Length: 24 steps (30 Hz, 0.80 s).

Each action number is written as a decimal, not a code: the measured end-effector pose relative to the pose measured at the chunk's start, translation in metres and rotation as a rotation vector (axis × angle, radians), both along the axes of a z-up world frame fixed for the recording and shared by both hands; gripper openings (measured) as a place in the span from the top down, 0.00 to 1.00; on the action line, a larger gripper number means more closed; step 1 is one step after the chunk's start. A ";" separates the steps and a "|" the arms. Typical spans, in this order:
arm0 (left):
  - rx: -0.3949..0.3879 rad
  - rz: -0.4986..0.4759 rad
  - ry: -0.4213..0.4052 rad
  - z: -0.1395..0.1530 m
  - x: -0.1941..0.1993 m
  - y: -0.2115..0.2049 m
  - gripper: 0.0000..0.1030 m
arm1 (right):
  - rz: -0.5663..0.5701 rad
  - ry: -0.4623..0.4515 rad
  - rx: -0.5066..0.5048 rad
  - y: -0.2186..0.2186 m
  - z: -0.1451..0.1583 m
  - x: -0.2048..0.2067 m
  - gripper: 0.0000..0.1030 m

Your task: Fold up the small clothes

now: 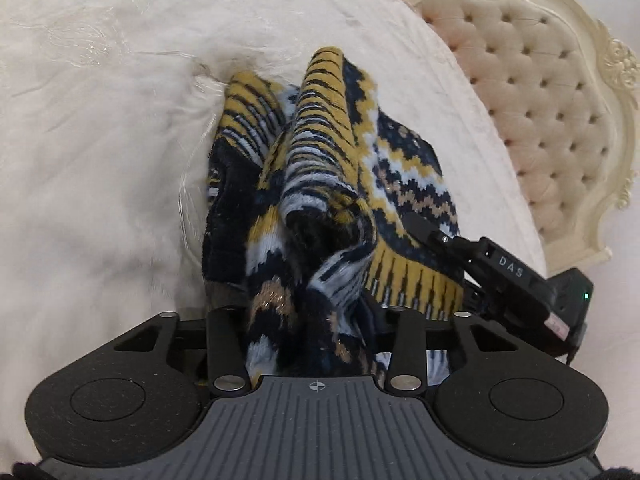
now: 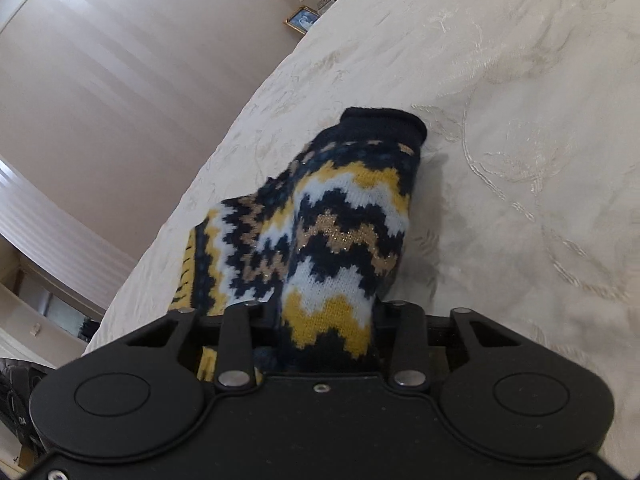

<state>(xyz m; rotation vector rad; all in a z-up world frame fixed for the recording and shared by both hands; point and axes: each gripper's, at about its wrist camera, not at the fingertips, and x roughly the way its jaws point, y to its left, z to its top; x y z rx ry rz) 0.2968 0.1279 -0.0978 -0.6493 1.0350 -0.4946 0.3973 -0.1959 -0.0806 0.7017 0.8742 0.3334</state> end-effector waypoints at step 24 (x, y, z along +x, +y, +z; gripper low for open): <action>0.181 -0.121 -0.033 -0.022 -0.227 0.004 0.56 | 0.002 0.114 -0.208 0.006 0.017 -0.112 0.35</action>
